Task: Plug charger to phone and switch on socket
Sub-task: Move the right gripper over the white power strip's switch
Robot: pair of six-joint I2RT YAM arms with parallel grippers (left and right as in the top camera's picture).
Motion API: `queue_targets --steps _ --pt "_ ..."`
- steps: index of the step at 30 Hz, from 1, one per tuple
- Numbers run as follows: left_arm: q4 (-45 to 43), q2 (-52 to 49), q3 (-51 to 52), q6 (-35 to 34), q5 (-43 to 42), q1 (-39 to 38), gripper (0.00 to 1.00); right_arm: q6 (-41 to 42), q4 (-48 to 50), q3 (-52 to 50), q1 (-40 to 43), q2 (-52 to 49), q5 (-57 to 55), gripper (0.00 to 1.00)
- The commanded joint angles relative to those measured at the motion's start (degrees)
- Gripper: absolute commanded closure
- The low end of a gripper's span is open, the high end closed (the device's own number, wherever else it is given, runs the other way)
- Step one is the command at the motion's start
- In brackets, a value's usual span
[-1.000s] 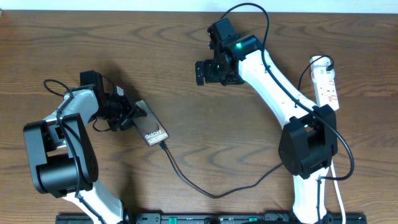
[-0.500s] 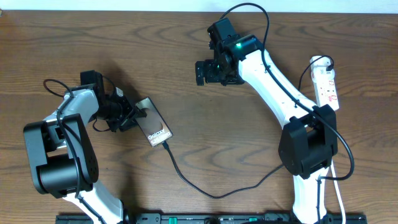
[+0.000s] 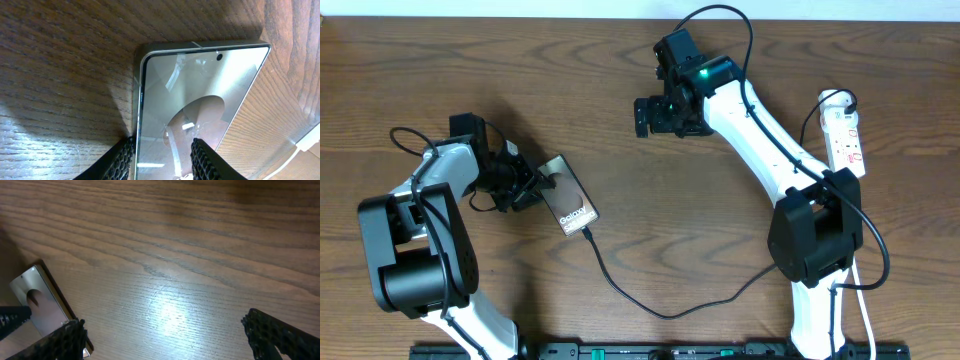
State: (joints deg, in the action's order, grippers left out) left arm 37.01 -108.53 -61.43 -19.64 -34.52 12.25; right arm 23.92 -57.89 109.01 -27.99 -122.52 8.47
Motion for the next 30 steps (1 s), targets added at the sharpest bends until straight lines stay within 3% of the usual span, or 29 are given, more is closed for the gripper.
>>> queue_targets --steps 1,7,18,26,30 --pt "0.26 -0.85 2.27 1.05 9.75 0.44 0.59 0.61 -0.24 1.11 -0.20 0.26 -0.72 0.01" --pt "0.31 9.92 2.29 1.20 9.70 0.42 0.59 0.68 -0.17 1.11 -0.20 0.26 -0.85 0.01" --pt "-0.24 33.64 2.16 3.37 3.54 0.42 0.30 0.68 -1.11 1.31 1.38 1.81 -0.81 0.01" --pt "-2.89 42.71 1.40 3.56 1.46 -1.62 0.09 -1.73 -2.38 3.04 12.31 12.59 4.57 0.01" --pt "-3.52 43.47 0.74 3.56 1.49 -3.37 0.09 -4.42 -4.50 4.24 21.88 16.13 11.52 0.01"
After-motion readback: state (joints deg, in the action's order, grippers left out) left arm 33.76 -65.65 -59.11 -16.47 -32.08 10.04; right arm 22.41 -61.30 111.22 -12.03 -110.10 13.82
